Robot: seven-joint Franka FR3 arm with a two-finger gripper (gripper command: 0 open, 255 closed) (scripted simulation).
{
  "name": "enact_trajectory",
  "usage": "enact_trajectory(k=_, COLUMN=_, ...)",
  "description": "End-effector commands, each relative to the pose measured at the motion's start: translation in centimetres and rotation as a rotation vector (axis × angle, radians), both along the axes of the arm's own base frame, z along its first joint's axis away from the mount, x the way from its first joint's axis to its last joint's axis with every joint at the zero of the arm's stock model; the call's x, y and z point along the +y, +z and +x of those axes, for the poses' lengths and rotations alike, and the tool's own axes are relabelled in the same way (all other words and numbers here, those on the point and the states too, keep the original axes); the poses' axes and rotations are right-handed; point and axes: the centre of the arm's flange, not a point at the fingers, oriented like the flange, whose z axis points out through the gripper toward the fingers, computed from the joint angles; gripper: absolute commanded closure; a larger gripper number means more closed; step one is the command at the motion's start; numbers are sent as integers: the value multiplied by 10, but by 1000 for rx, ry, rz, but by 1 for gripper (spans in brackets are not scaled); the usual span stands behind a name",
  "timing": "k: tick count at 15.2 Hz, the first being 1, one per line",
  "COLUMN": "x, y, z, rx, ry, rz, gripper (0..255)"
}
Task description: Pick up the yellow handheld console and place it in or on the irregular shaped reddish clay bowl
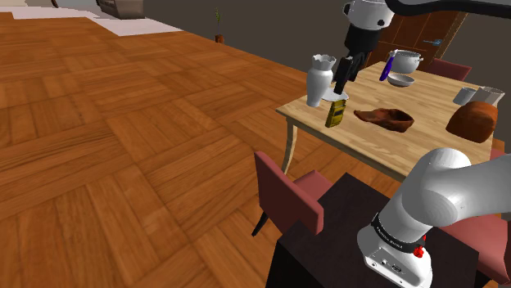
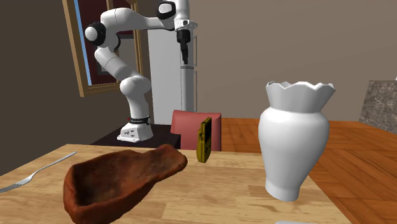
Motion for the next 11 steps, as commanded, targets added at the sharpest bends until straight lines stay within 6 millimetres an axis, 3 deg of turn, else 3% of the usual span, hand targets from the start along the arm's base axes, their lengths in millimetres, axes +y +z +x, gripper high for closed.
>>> enact_trajectory(k=1, x=0, y=0, z=0, rx=0, ry=0, rz=0, gripper=0)
enact_trajectory(k=11, x=-129, y=-50, z=7, rx=35, ry=205, rz=32, gripper=0)
